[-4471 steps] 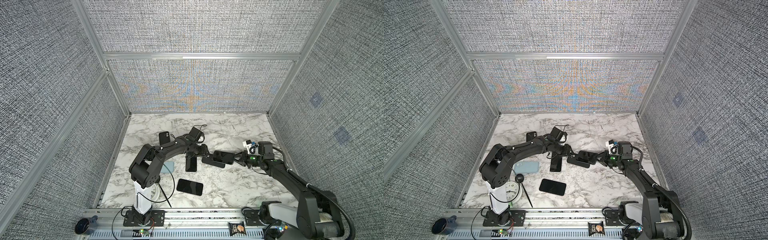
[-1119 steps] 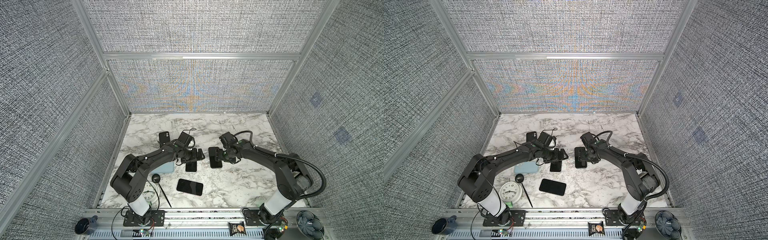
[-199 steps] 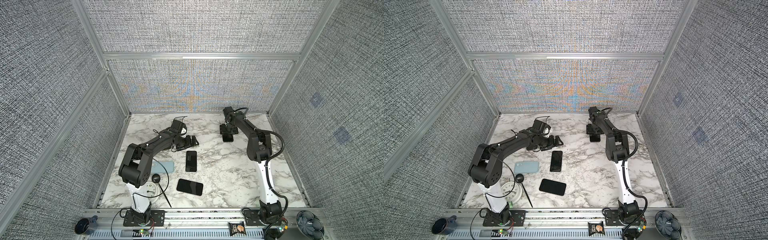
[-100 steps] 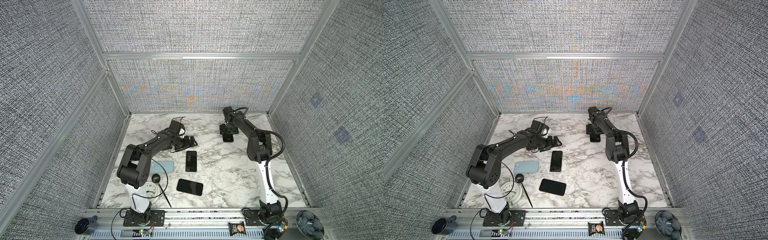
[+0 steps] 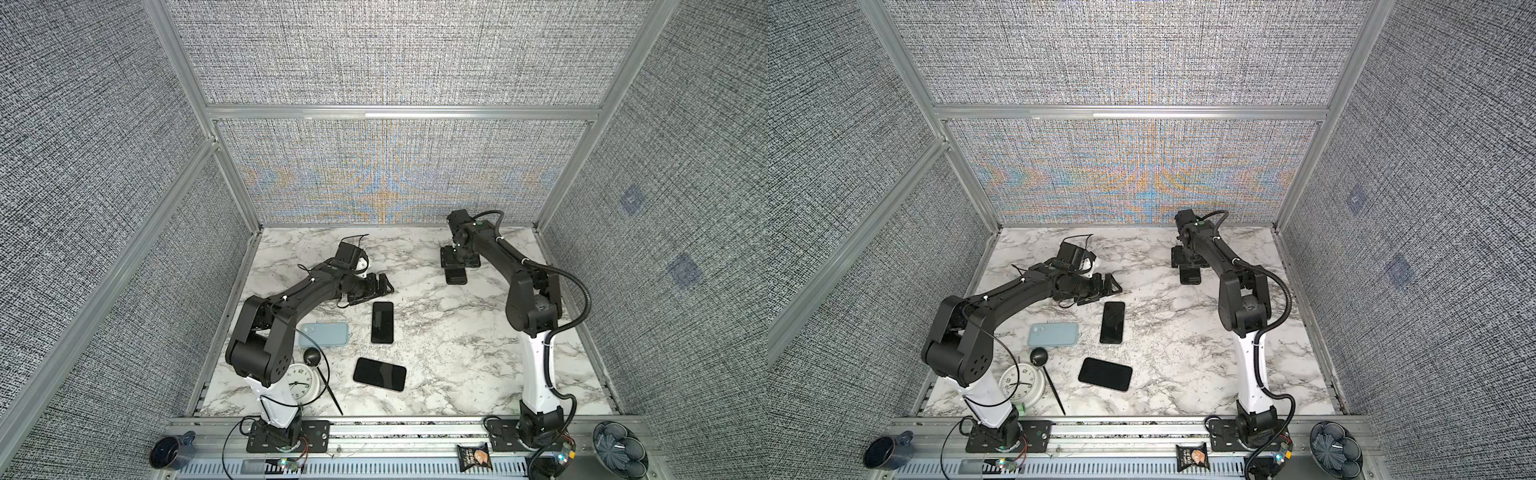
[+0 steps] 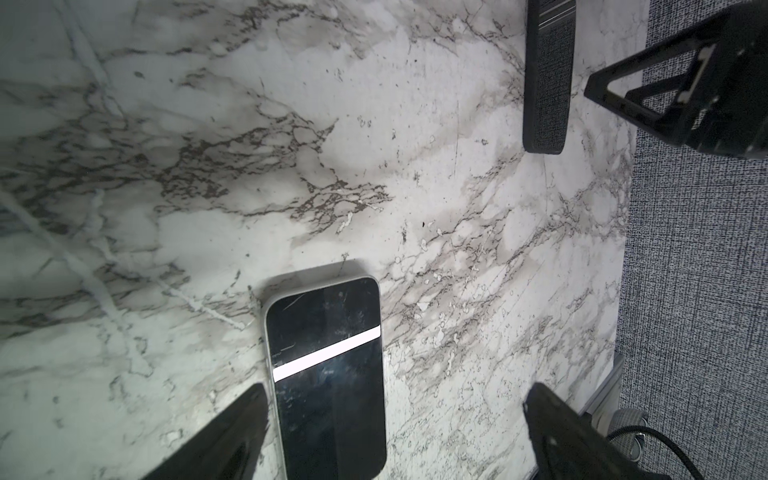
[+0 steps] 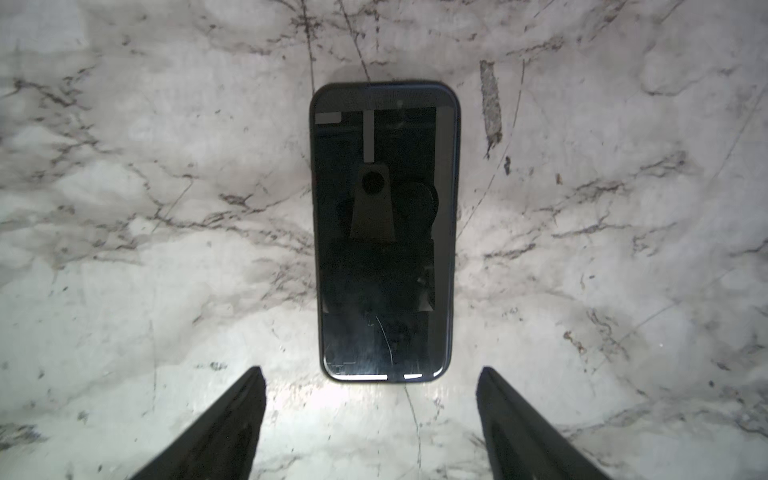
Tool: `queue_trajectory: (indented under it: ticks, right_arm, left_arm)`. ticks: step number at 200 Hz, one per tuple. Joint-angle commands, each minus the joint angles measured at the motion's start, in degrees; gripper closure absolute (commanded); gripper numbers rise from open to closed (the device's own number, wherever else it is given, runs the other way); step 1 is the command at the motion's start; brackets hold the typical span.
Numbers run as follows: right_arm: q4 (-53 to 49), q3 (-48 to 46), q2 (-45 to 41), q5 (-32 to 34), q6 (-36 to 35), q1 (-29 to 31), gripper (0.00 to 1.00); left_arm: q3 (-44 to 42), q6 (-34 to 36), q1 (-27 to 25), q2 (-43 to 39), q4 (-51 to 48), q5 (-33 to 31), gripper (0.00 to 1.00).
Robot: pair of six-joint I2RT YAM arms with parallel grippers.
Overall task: Put the phone into the phone case
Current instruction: 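Move the right gripper back over the white-edged phone near the left gripper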
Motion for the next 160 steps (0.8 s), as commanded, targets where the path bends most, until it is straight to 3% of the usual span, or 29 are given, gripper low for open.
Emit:
queue_trajectory:
  ticks: [1, 78, 117, 160]
  right_arm:
    - [1.6, -5.5, -4.4, -1.8, 2.9, 1.9, 0.18]
    - [7.9, -26.8, -19.9, -2.9, 9.8, 13.2, 0.18]
    - [10.6, -32.3, -22.6, -3.7, 14.1, 19.2, 0.18]
    - [12.7, -33.4, -22.0, -4.2, 18.9, 25.9, 0.18]
  left_arm:
    - [-1.6, -0.4, 0.1, -2.4, -1.3, -1.3, 0.03]
    - [-13.0, -2.0, 0.3, -15.2, -4.1, -5.3, 0.03]
    - [-17.6, -3.4, 0.4, -21.0, -7.5, -10.5, 0.02]
    - [-19.7, -3.7, 0.3, -20.8, -9.6, -13.4, 0.01]
